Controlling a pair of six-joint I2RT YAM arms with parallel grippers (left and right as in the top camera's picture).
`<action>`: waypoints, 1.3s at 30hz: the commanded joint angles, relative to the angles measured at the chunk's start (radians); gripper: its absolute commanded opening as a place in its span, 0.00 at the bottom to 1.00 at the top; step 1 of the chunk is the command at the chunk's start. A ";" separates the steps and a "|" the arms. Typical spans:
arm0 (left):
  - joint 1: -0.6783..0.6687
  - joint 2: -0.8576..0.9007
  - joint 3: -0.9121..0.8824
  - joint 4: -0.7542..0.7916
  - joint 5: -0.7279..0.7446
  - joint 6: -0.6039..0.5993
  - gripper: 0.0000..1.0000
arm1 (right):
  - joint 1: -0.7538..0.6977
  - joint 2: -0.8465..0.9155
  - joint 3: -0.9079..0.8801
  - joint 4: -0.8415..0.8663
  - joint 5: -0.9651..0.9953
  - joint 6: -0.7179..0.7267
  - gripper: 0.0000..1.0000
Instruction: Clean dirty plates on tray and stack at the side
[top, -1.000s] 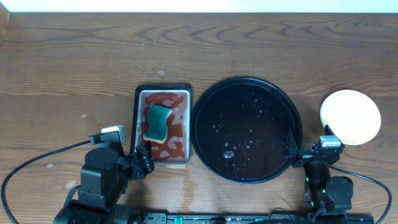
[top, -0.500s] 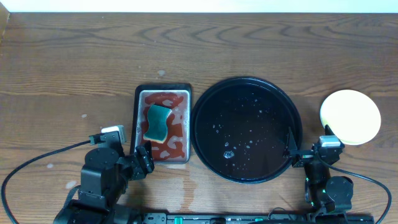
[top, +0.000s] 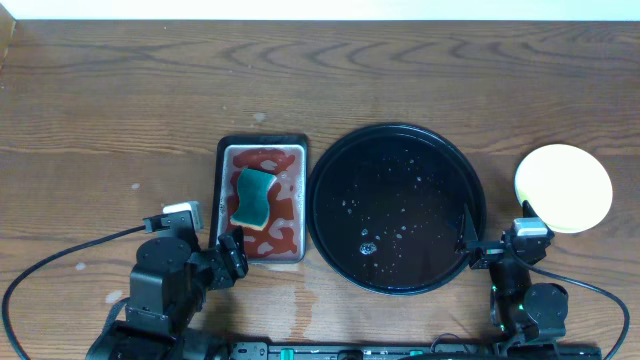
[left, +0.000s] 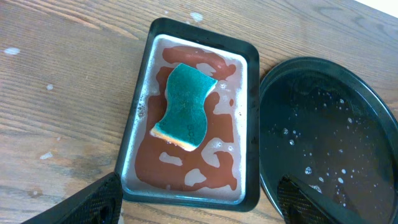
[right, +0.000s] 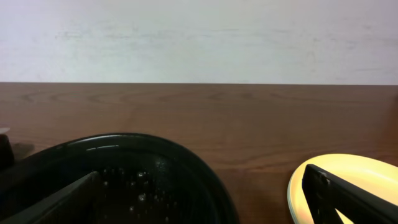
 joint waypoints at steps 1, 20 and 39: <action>-0.003 -0.004 -0.006 0.000 0.002 0.005 0.80 | -0.011 -0.008 -0.001 -0.005 -0.008 -0.014 0.99; 0.178 -0.329 -0.273 0.125 0.051 0.096 0.80 | -0.011 -0.008 -0.001 -0.005 -0.008 -0.014 0.99; 0.246 -0.477 -0.714 1.014 0.121 0.327 0.80 | -0.011 -0.008 -0.001 -0.005 -0.008 -0.014 0.99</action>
